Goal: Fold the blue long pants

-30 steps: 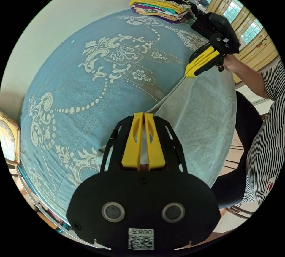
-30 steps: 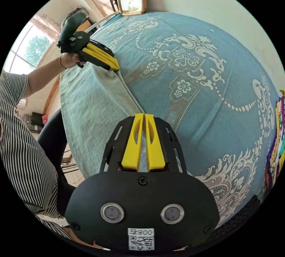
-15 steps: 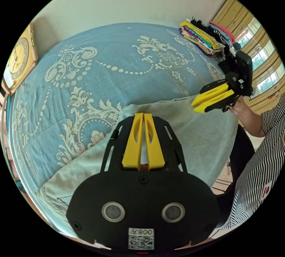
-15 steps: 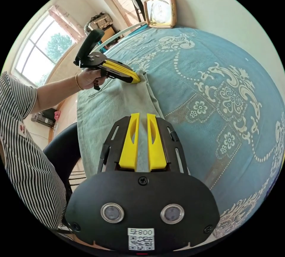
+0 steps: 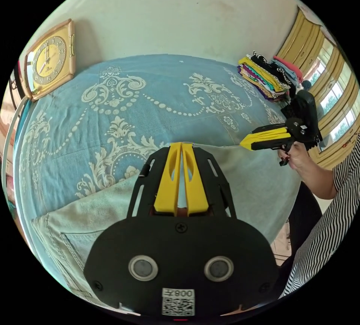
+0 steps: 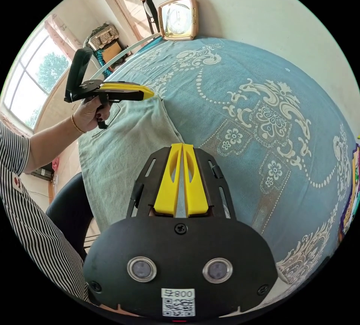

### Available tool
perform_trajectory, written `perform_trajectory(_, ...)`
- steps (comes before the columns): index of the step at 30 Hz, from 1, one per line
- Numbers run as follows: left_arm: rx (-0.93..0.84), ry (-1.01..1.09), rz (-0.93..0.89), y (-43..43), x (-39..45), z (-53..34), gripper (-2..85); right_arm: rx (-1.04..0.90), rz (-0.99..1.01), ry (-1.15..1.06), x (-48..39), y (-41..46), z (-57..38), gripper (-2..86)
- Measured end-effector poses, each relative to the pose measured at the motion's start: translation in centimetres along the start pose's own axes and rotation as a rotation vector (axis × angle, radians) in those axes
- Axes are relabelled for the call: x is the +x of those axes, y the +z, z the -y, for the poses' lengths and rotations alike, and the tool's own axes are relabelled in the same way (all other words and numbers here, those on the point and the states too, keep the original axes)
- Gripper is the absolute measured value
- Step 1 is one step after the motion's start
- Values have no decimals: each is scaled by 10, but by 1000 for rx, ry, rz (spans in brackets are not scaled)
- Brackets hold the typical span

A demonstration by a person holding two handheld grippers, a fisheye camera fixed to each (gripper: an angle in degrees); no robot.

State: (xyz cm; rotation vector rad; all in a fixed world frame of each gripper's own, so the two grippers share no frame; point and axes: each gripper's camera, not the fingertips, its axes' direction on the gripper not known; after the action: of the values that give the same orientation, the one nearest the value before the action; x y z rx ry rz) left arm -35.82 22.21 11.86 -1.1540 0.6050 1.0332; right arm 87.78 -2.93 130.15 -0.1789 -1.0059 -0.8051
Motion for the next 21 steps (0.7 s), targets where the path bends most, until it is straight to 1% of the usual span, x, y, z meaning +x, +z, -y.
perform_trajectory(1, -53, -26, 15, 5, -5, -8, 1, 3, 17, 13, -1, 3, -5, 1)
perform_trajectory(2, -99, -5, 10, 12, -8, -15, 1, 2, 28, 22, -1, 5, -7, 2)
perform_trajectory(5, -102, -13, 22, 2, -13, -29, 1, -32, 17, 52, -3, 13, -21, 2)
perform_trajectory(8, -30, -41, 39, -18, -18, -48, 1, 9, -48, 87, -9, 4, -39, 1)
perform_trajectory(9, -40, -55, 48, -18, -20, -51, 1, 1, -63, 108, -8, 8, -45, 1)
perform_trajectory(10, -107, -87, 48, -11, -27, -58, 1, -54, -58, 127, -6, 21, -49, 1)
perform_trajectory(11, -117, -91, -2, -8, -31, -64, 1, -95, -54, 134, -4, 31, -50, 1)
perform_trajectory(13, -104, -126, -13, -16, -37, -74, 1, -45, 13, 175, 3, 41, -60, 1)
perform_trajectory(14, -83, -146, 0, -27, -39, -83, 1, -64, 35, 195, 4, 43, -59, 1)
perform_trajectory(16, -34, -180, 7, -48, -43, -103, 2, -57, -34, 203, -9, 39, -59, 1)
perform_trajectory(18, 5, -251, 28, -72, -51, -131, 2, -46, -49, 169, -26, 35, -58, 1)
perform_trajectory(21, 57, -422, 148, -117, -73, -190, 2, -42, 3, 111, -61, 39, -58, 1)
